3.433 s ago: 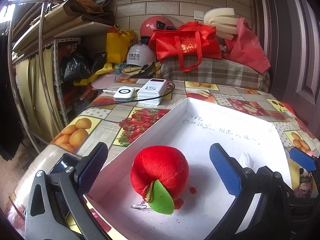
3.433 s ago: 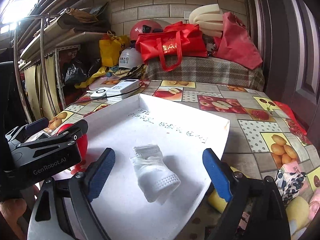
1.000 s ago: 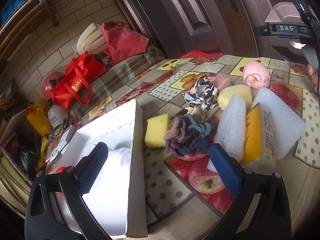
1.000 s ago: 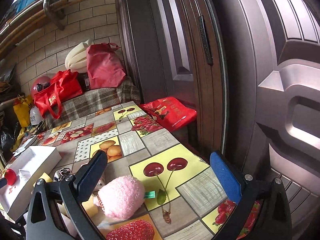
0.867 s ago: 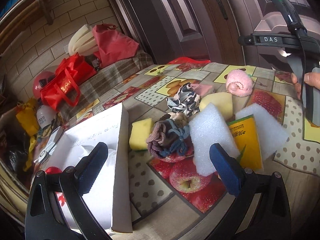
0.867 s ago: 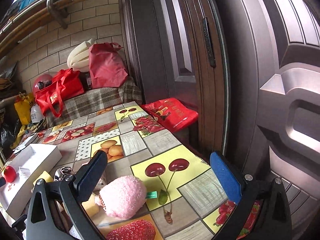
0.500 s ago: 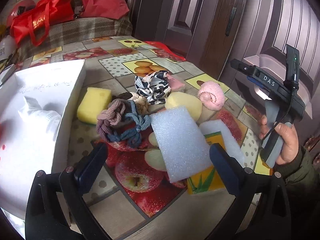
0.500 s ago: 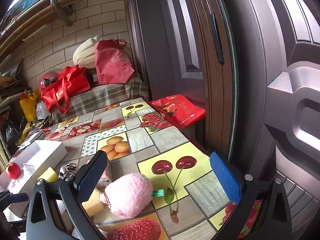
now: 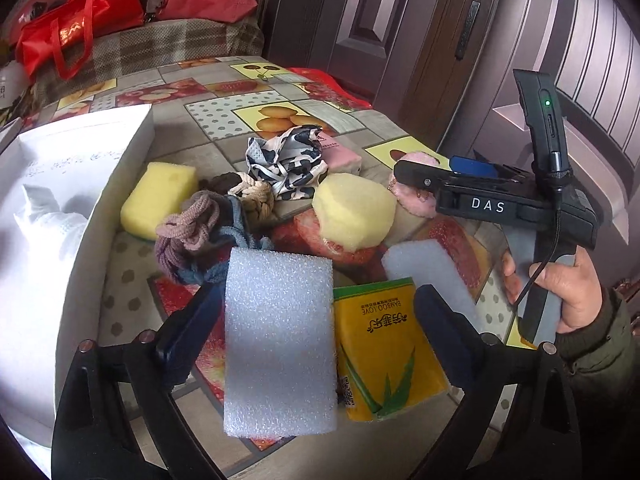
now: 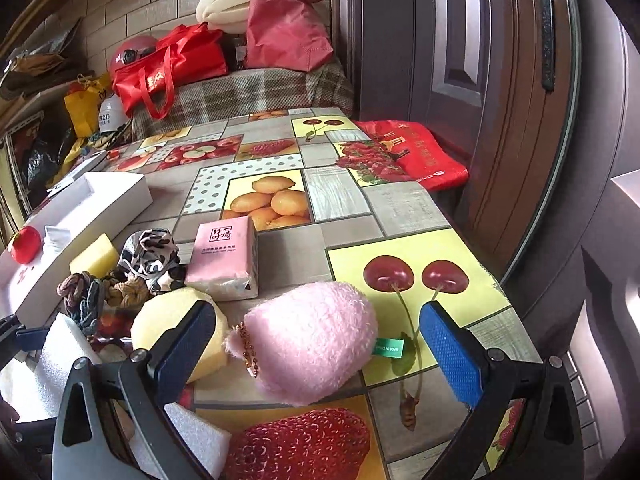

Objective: Organize soft objects
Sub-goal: 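Grasp a white foam block with the left gripper while the right gripper grasps the pink fluffy ball, then carry the foam block and pink ball with both grippers over the white box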

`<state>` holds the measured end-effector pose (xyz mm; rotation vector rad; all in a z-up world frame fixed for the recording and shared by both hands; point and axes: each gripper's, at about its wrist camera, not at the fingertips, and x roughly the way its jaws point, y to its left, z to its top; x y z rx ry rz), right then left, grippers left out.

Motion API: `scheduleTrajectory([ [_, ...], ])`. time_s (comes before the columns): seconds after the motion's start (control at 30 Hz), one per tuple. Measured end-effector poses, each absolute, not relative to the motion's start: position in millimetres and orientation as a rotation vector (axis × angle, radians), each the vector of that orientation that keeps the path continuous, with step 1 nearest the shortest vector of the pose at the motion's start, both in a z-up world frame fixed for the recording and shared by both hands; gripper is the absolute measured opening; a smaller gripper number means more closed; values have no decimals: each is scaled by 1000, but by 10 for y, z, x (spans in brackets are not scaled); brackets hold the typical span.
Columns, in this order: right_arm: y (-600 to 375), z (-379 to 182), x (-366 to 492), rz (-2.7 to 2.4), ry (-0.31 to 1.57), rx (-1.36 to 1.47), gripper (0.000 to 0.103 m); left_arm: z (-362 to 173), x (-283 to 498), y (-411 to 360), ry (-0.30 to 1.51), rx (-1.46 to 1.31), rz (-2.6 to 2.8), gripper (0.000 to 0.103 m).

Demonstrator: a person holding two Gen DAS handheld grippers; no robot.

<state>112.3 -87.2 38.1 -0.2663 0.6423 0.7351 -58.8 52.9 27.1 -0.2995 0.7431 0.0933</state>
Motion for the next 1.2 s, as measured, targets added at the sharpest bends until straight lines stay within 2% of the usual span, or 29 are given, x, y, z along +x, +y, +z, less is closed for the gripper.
scheduleTrajectory([
  [0.1, -830, 283, 1246, 741, 727, -271, 94, 215, -550, 583, 782, -310, 110, 85],
  [0.4, -891, 201, 1364, 758, 822, -213, 94, 224, -793, 634, 812, -193, 213, 85],
  [0.67, -832, 190, 1335, 755, 820, -256, 94, 90, -600, 447, 903, -66, 200, 85],
  [0.7, -818, 187, 1326, 757, 819, -265, 91, 92, -586, 427, 900, -50, 198, 83],
  [0.73, -804, 185, 1321, 758, 818, -272, 80, 98, -587, 410, 893, -39, 189, 71],
  [0.77, -797, 188, 1314, 759, 813, -279, 74, 113, -602, 396, 881, -36, 176, 58],
  [0.8, -787, 193, 1302, 761, 804, -283, 69, 124, -619, 388, 871, -28, 178, 50],
  [0.9, -823, 222, 1293, 771, 785, -263, 62, 176, -674, 379, 834, -16, 178, 49],
  [1.2, -1231, 598, 1053, 726, 490, -73, 62, 446, -1098, 533, 598, 57, 306, 50],
])
